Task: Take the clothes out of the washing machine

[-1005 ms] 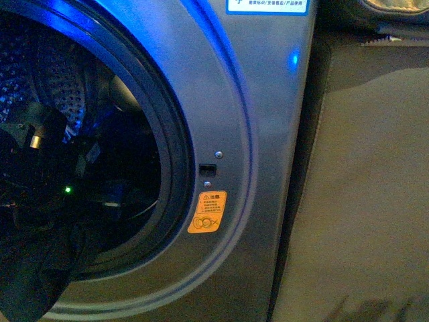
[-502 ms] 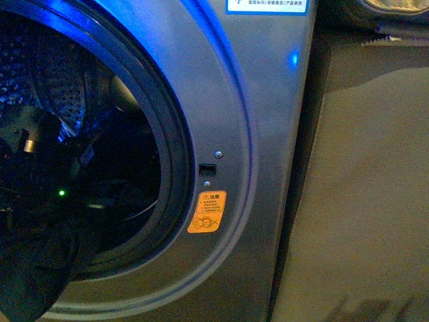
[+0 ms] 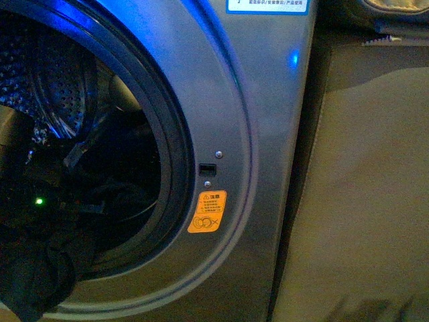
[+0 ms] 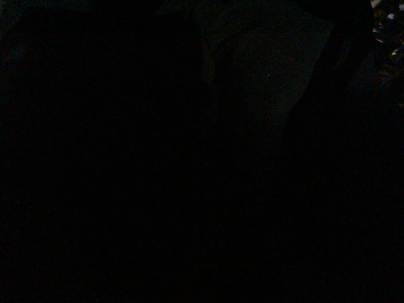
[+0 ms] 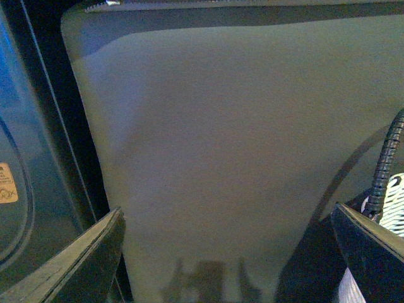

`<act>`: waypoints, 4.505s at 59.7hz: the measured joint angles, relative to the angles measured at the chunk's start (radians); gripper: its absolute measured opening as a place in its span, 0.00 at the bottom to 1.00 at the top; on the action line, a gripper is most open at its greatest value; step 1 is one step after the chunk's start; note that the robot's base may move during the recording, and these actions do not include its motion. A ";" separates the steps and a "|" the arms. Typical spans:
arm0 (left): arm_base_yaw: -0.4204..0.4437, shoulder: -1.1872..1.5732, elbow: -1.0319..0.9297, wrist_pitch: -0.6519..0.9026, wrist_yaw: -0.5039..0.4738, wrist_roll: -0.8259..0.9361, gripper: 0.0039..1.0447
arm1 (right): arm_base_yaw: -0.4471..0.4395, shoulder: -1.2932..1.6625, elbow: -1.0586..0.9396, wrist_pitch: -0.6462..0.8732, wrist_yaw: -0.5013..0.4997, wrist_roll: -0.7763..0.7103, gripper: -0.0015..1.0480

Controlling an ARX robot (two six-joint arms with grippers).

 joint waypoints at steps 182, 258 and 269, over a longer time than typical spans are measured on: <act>-0.562 -0.594 0.946 -0.756 0.198 0.106 0.06 | -0.292 0.642 0.258 1.156 -0.892 0.808 0.93; -0.562 -0.594 0.946 -0.756 0.197 0.107 0.06 | 0.416 1.233 0.822 0.958 -0.377 0.370 0.93; -0.562 -0.594 0.946 -0.756 0.195 0.109 0.06 | 0.466 1.273 0.871 0.956 -0.317 0.319 0.93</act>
